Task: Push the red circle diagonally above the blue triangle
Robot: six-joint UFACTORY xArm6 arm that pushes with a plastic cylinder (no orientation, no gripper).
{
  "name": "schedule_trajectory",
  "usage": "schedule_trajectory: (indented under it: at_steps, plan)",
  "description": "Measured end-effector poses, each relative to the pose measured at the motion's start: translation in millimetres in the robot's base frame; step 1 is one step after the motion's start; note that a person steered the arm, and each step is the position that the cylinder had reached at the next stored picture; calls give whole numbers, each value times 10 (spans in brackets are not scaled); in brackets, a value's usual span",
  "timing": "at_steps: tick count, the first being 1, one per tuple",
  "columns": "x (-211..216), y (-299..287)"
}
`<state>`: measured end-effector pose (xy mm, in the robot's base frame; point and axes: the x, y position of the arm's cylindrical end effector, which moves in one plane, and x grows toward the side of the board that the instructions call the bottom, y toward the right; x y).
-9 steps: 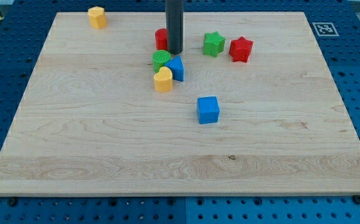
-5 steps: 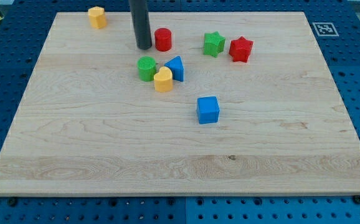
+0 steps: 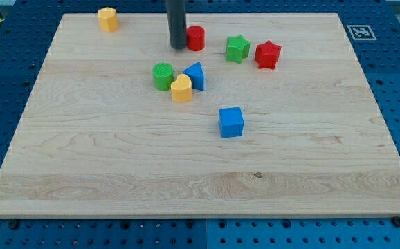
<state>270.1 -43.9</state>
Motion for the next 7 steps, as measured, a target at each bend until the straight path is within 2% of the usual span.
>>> schedule_trajectory:
  at_steps: [1,3,4,5,6,7]
  plan:
    - [-226,10]
    - [305,84]
    - [179,321]
    - [-139,348]
    - [-286,348]
    - [-186,382]
